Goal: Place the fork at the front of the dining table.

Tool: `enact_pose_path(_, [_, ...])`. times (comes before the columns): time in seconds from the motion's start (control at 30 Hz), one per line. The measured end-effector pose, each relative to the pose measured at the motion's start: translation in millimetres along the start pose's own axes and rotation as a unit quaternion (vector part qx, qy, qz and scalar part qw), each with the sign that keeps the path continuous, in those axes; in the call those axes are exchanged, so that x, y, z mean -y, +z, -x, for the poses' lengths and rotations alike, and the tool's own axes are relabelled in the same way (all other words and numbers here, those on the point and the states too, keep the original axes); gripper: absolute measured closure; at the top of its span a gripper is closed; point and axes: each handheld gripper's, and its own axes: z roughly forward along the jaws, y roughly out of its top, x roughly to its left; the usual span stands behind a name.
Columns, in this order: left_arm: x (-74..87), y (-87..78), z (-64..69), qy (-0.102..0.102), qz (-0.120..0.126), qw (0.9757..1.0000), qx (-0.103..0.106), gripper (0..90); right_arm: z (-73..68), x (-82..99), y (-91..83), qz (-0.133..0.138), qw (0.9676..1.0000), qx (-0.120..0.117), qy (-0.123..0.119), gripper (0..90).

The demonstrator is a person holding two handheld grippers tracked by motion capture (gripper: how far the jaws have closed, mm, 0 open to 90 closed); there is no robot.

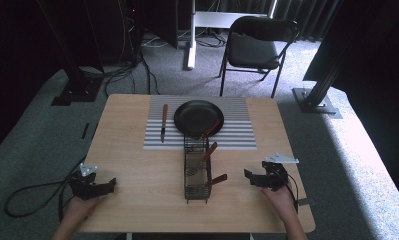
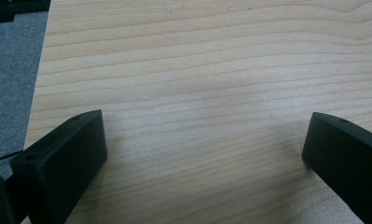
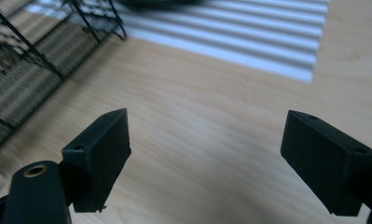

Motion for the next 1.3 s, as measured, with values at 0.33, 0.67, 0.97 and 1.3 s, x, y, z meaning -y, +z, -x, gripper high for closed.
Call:
enact_pose_path(0.33, [0.0, 0.0, 0.0, 0.0, 0.0, 1.0, 0.0, 0.0, -17.3, -39.1, 9.1, 0.028, 0.999, -0.03, -0.019, 18.1])
enact_pose_path(0.67, [0.1, 0.0, 0.0, 0.0, 0.0, 1.0, 0.0, 0.0, -29.1, -72.6, 21.1, 0.047, 0.9971, -0.055, -0.021, 19.6])
enact_pose_path(0.97, [0.1, 0.0, 0.0, 0.0, 0.0, 1.0, 0.0, 0.0, -37.9, -96.0, 30.8, 0.053, 0.9956, -0.074, -0.023, 21.2])
enact_pose_path(1.3, [0.1, 0.0, 0.0, 0.0, 0.0, 1.0, 0.0, 0.0, -48.4, -115.0, 44.5, 0.056, 0.9938, -0.094, -0.02, 23.2])
